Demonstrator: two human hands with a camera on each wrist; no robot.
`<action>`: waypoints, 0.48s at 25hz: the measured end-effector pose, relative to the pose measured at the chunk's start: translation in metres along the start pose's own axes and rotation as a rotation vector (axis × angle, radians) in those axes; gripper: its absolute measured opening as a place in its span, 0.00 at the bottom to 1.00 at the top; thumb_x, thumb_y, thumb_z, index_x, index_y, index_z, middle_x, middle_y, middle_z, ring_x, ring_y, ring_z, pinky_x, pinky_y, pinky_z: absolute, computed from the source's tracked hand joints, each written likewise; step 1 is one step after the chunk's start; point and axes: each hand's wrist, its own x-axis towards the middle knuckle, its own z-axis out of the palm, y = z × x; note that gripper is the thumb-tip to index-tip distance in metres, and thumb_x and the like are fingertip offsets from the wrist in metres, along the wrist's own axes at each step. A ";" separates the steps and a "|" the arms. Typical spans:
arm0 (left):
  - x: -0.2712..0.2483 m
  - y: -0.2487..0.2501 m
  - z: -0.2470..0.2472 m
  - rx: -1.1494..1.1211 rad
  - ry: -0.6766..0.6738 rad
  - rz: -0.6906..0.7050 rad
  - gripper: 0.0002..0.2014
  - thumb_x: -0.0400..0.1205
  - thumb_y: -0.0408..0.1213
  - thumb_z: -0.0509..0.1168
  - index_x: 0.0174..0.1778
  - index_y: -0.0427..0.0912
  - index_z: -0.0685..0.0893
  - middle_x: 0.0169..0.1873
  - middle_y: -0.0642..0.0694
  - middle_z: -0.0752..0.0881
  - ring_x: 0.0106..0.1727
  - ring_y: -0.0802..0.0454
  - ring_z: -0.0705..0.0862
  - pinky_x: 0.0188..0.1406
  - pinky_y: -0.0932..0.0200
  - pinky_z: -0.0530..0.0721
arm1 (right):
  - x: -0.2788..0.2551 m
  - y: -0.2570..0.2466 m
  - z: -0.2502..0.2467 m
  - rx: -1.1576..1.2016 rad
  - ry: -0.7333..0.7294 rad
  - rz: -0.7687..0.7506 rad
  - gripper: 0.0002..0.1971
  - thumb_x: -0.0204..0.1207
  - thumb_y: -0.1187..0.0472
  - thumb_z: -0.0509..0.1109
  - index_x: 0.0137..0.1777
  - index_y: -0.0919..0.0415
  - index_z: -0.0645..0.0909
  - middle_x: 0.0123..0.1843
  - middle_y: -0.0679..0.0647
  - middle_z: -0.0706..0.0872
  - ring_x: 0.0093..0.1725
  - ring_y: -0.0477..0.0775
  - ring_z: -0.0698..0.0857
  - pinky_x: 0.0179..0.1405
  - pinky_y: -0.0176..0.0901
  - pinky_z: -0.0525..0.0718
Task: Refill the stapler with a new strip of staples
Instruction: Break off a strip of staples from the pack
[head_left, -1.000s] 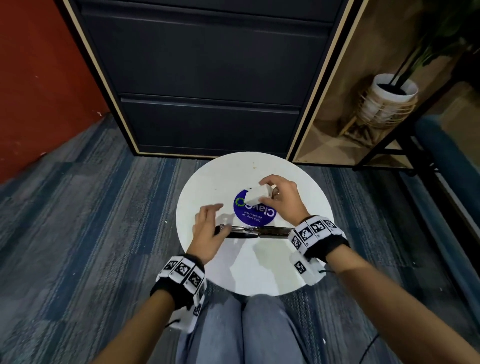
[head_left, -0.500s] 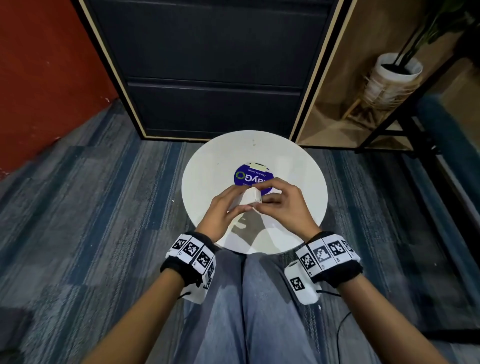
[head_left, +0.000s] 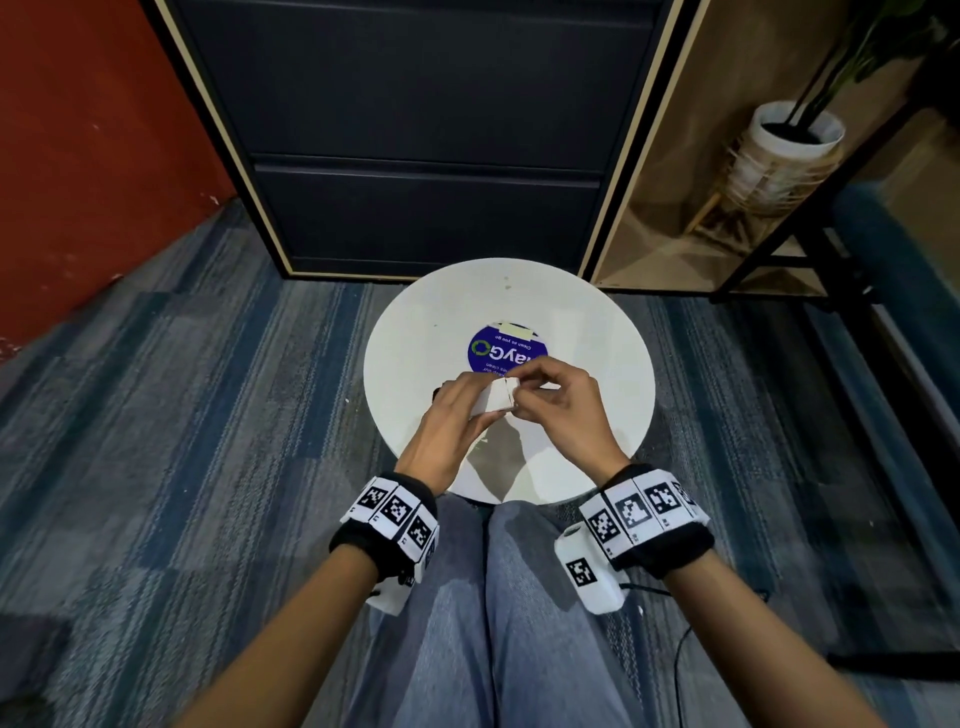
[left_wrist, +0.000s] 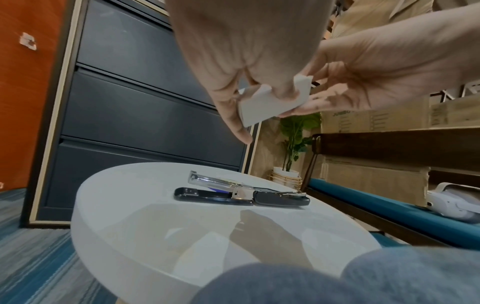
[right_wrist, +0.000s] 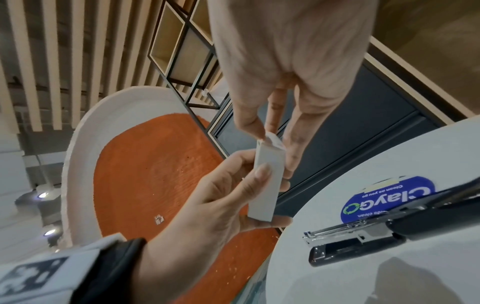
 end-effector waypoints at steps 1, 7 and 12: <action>0.001 0.000 0.000 -0.009 0.001 -0.013 0.18 0.83 0.39 0.62 0.70 0.45 0.74 0.63 0.47 0.81 0.65 0.49 0.78 0.65 0.50 0.80 | 0.000 -0.001 0.000 -0.020 0.007 -0.015 0.10 0.64 0.68 0.67 0.44 0.61 0.85 0.34 0.56 0.83 0.38 0.59 0.86 0.49 0.63 0.88; -0.002 0.008 -0.004 -0.211 -0.054 -0.188 0.19 0.84 0.41 0.60 0.71 0.50 0.68 0.67 0.49 0.77 0.69 0.51 0.76 0.68 0.54 0.76 | -0.002 -0.007 -0.005 -0.020 -0.013 -0.068 0.08 0.71 0.77 0.64 0.42 0.65 0.79 0.43 0.69 0.83 0.40 0.67 0.89 0.44 0.52 0.92; -0.002 0.014 -0.012 -0.243 -0.115 -0.142 0.23 0.85 0.40 0.58 0.51 0.81 0.62 0.51 0.65 0.74 0.48 0.71 0.77 0.54 0.63 0.73 | 0.000 -0.004 -0.008 0.066 0.009 0.023 0.11 0.78 0.74 0.63 0.40 0.60 0.82 0.45 0.61 0.85 0.44 0.66 0.90 0.44 0.42 0.91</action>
